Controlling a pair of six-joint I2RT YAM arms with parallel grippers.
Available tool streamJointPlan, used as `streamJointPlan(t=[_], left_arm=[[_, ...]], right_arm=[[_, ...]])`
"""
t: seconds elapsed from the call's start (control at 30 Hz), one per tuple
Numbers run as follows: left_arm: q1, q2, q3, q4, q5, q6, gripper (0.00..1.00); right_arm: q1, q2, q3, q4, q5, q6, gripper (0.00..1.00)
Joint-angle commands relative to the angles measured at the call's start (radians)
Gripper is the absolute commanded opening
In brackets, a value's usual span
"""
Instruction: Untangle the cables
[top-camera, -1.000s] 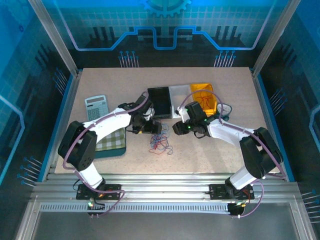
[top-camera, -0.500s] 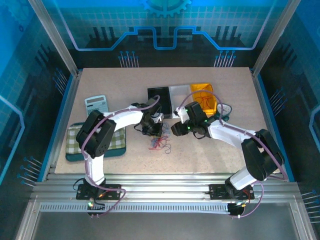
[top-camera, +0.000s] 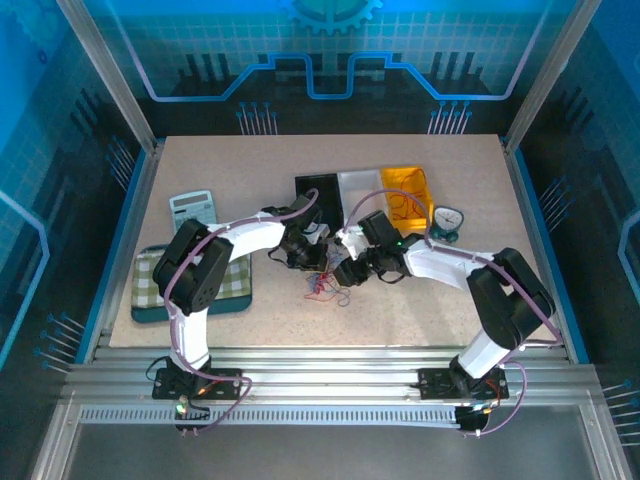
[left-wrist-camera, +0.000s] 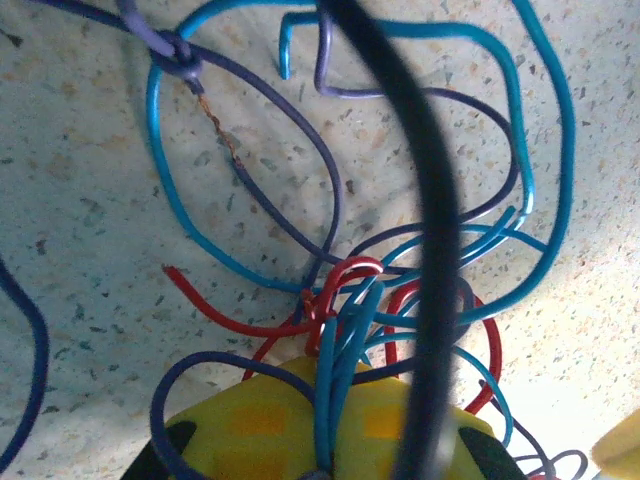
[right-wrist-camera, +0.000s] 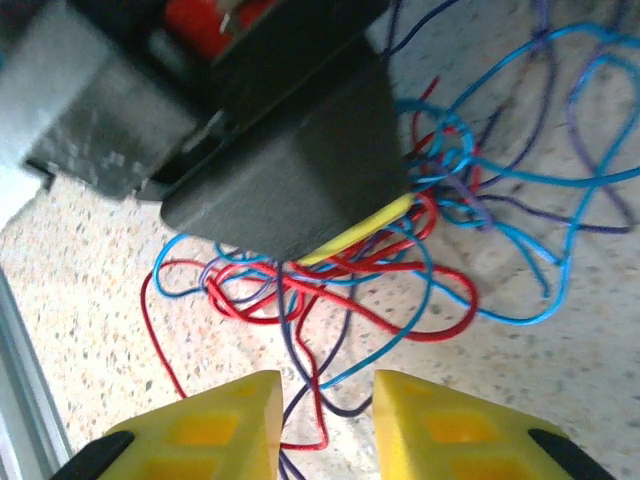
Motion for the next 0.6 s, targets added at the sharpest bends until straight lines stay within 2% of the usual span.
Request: streamJointPlan(t=[0.0, 0.3, 0.5, 0.57], left_arm=[[0.008, -0.040, -0.025, 0.012, 0.025, -0.013, 0.00], [0.008, -0.049, -0.035, 0.012, 0.018, -0.008, 0.00], [0.008, -0.054, -0.041, 0.014, 0.015, -0.007, 0.00], [0.008, -0.054, -0.038, 0.014, 0.015, -0.007, 0.00]], right_arm=[[0.008, 0.025, 0.019, -0.008, -0.017, -0.013, 0.25], [-0.019, 0.057, 0.031, 0.023, -0.034, 0.001, 0.16], [-0.006, 0.074, 0.027, 0.005, -0.057, -0.009, 0.15], [-0.006, 0.079, 0.033, 0.002, -0.047, -0.007, 0.10]])
